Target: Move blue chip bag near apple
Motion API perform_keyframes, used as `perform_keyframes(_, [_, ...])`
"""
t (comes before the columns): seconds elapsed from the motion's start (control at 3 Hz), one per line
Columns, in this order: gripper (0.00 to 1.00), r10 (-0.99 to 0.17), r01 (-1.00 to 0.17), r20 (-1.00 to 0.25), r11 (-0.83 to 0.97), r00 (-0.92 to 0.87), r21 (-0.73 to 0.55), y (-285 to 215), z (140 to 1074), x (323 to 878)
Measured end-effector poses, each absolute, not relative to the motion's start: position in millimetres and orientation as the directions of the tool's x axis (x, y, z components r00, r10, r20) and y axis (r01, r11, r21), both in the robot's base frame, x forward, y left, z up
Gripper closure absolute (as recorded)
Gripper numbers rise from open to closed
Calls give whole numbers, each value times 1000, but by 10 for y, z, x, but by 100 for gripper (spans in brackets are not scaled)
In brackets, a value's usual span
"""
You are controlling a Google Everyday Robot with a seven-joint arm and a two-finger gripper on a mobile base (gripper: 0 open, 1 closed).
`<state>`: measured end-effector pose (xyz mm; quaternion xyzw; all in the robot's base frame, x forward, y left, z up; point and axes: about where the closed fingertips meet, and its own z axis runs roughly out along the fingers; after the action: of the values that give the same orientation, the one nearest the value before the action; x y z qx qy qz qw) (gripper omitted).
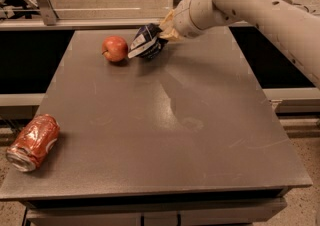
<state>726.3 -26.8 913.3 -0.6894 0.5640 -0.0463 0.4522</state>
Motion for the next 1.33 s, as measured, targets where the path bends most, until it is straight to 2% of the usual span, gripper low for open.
perform_keyframes(0.67, [13, -817, -739, -448, 40, 363, -673, -226, 9107, 7261])
perform_keyframes(1.0, [0, -816, -740, -448, 38, 365, -671, -207, 9094, 7260])
perform_keyframes(1.33, [0, -817, -768, -473, 58, 330, -637, -432, 9144, 7115])
